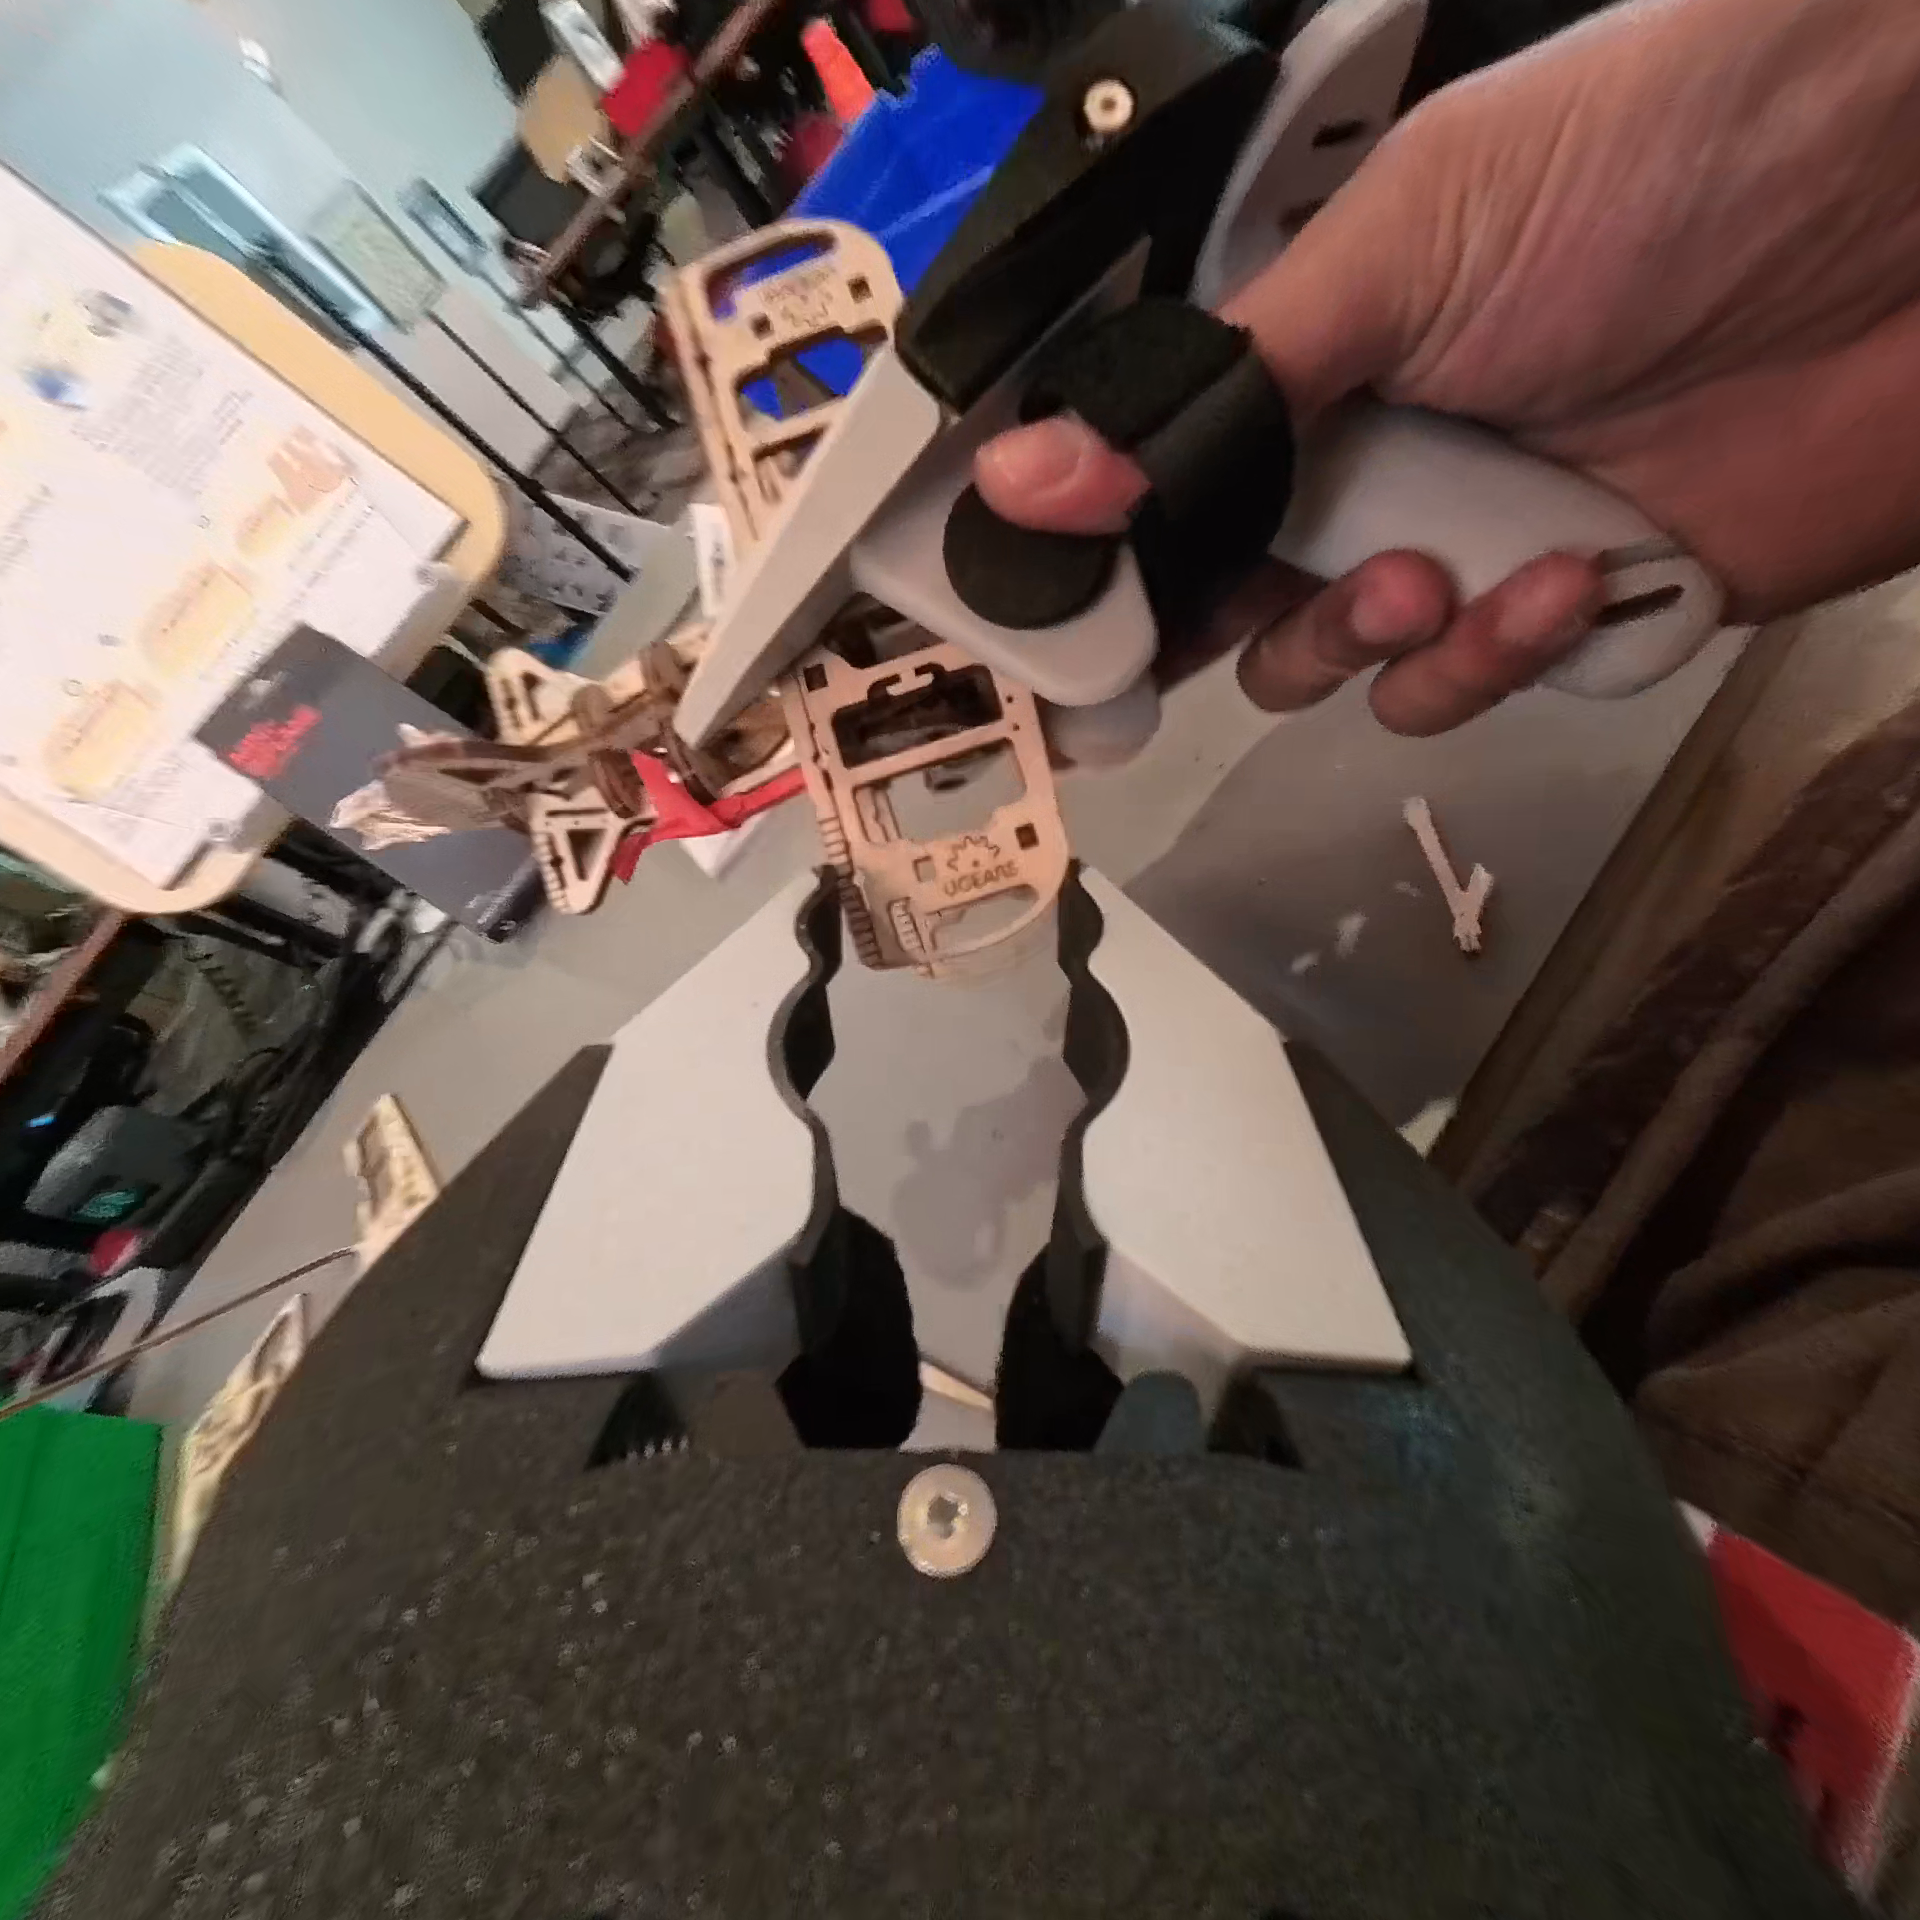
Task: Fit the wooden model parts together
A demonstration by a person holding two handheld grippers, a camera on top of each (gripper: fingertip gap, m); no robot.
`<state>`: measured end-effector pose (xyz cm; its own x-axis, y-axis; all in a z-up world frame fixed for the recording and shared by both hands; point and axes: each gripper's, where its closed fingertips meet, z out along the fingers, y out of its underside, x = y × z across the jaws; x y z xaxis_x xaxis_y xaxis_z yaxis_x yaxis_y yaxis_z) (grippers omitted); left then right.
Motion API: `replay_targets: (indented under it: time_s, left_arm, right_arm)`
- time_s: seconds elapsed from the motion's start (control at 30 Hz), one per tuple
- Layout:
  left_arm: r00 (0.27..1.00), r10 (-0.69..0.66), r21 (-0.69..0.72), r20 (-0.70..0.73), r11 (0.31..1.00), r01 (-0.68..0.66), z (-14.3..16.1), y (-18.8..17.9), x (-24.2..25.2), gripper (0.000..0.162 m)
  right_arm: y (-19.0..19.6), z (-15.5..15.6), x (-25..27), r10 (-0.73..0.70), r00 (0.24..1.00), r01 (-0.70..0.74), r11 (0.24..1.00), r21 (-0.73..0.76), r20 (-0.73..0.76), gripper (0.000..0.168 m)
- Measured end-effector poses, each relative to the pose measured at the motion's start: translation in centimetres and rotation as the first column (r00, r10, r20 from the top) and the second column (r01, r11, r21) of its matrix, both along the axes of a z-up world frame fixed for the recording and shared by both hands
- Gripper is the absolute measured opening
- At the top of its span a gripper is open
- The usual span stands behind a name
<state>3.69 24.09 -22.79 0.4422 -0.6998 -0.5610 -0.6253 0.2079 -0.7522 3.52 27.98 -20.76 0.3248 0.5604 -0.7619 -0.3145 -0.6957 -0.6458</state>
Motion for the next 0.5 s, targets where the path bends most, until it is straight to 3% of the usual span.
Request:
replay_targets:
  time_s: [0.03, 0.1, 0.17, 0.27, 0.4, 0.5]
  left_arm:
    - [0.999, -0.035, -0.053, 0.000, 0.998, 0.035, -0.2, -0.5, 0.1, 0.038]
    - [0.989, -0.104, -0.165, 0.107, 0.979, 0.121, 1.0, -1.7, -0.3, 0.034]
    - [0.953, -0.122, -0.240, 0.278, 0.952, 0.192, 3.4, -1.8, -1.3, 0.055]
    - [0.870, -0.133, -0.332, 0.475, 0.889, 0.317, 6.6, -0.9, -2.0, 0.085]
    - [0.874, -0.278, -0.414, 0.400, 0.795, 0.443, 5.3, -1.3, -0.9, 0.110]
    - [0.833, -0.328, -0.419, 0.445, 0.745, 0.518, 5.6, -2.3, -0.1, 0.114]
  right_arm:
    - [-0.2, 0.2, 0.2, 0.004, 1.000, -0.005, 0.999, 0.035, 0.025, 0.057]
    - [-0.3, 1.7, 1.2, -0.029, 0.999, 0.025, 0.985, 0.173, 0.025, 0.057]
    - [-1.0, 3.4, 1.5, -0.058, 0.996, 0.027, 0.918, 0.396, 0.065, 0.057]
    - [-3.0, 3.8, -0.6, -0.001, 0.980, -0.111, 0.825, 0.555, 0.197, 0.058]
    - [-4.5, 6.1, -1.9, 0.057, 0.993, -0.110, 0.776, 0.621, 0.105, 0.058]
    - [-5.5, 6.6, -2.8, 0.098, 0.988, -0.152, 0.745, 0.649, 0.119, 0.059]
